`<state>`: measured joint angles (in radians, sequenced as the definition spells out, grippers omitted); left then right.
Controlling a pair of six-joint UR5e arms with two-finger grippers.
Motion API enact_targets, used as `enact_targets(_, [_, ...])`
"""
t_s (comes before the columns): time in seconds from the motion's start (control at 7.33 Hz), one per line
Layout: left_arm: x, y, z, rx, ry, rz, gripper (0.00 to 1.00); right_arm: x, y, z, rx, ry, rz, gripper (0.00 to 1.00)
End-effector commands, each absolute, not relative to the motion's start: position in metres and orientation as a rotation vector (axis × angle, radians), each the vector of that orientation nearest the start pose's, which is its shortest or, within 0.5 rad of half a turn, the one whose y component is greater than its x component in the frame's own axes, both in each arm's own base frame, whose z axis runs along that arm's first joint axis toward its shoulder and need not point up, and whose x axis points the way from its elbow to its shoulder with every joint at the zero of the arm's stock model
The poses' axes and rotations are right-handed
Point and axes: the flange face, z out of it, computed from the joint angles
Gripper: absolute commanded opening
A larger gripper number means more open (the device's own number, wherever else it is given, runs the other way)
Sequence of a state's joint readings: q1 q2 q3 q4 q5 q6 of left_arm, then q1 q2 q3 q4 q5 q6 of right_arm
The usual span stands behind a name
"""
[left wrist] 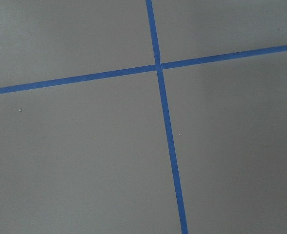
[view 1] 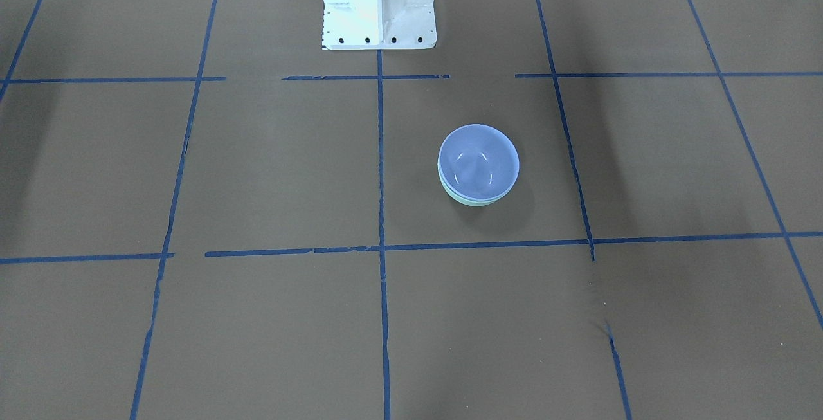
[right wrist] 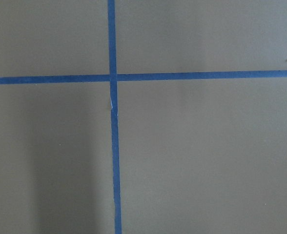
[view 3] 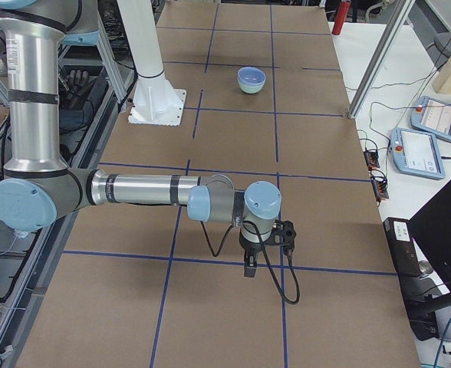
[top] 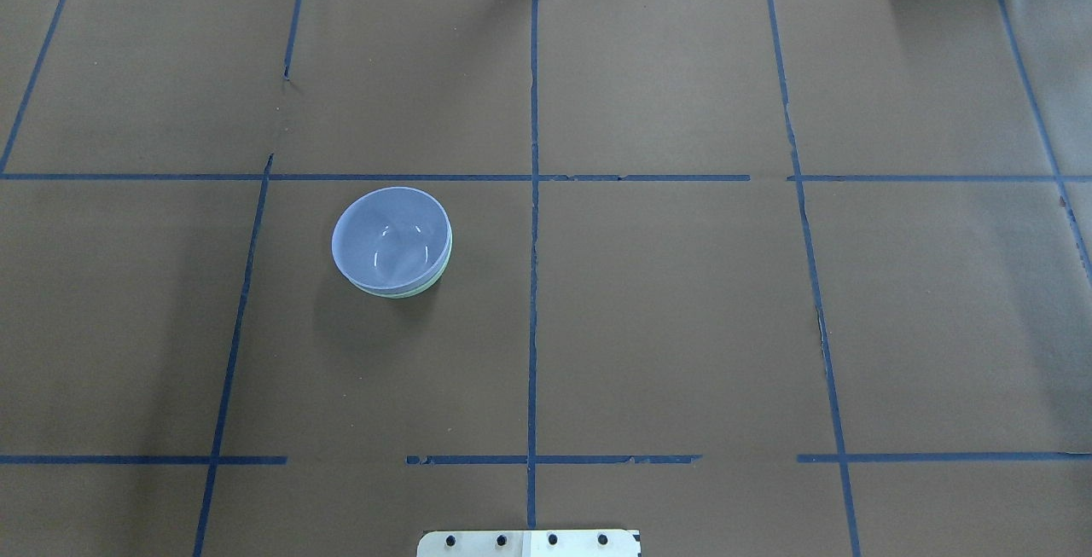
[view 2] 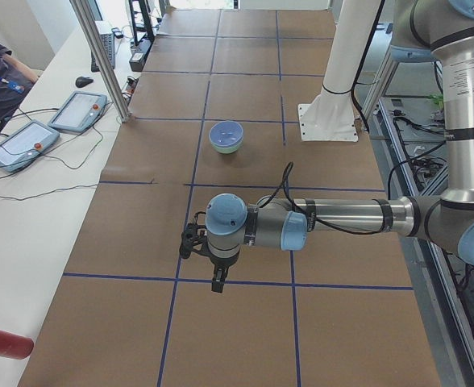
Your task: Stack blue bowl on green bowl
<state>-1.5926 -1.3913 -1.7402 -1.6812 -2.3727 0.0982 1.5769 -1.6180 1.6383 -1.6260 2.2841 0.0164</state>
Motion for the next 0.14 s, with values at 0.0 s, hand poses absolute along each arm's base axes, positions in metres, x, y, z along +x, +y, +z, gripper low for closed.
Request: enact_targets(0.0, [-0.0709, -0.4210, 0.6439, 0.142, 0.793, 0.112, 1.00, 0.0710, -0.4685, 0.6580, -0.037, -0.713, 0.033, 1.00])
